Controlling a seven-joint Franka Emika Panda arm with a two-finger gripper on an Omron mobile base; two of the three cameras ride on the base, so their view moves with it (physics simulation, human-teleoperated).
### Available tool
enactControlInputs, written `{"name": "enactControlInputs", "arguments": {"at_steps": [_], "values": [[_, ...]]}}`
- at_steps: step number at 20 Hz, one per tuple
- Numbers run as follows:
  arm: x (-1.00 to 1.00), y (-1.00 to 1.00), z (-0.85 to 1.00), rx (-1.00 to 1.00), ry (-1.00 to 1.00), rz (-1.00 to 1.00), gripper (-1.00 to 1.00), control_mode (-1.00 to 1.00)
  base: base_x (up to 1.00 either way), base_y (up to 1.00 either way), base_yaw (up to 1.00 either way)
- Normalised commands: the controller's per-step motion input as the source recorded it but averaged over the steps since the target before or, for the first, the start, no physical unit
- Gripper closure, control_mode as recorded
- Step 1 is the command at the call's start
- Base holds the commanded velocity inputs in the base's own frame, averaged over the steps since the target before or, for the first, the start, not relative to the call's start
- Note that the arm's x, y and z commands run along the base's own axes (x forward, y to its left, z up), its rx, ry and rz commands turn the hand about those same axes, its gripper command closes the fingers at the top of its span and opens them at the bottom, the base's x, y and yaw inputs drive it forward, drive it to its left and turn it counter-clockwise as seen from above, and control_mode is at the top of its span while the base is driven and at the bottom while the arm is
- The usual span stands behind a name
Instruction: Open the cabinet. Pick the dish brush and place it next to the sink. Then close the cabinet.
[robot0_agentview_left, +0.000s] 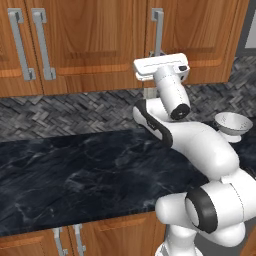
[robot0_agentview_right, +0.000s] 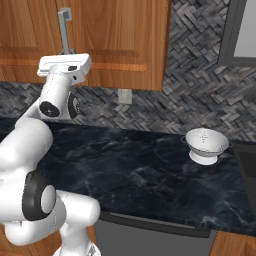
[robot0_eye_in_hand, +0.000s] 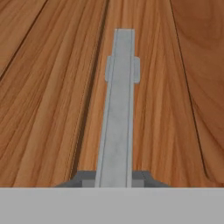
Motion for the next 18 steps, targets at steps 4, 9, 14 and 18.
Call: {"name": "enactControlInputs", "arguments": {"at_steps": [4, 9, 14, 18], "values": [[0.0, 0.0, 0.0, 0.0, 0.0, 0.0, 1.0, -1.0, 0.0, 0.0, 0.0], [-0.44, -0.23, 0.04, 0.02, 0.0, 0.0, 1.0, -1.0, 0.0, 0.0, 0.0], [-0.94, -0.63, 0.2, 0.14, 0.0, -0.07, 1.0, -1.0, 0.0, 0.0, 0.0], [-0.93, -0.73, 0.24, 0.15, 0.0, -0.12, 1.0, -1.0, 0.0, 0.0, 0.0]]}}
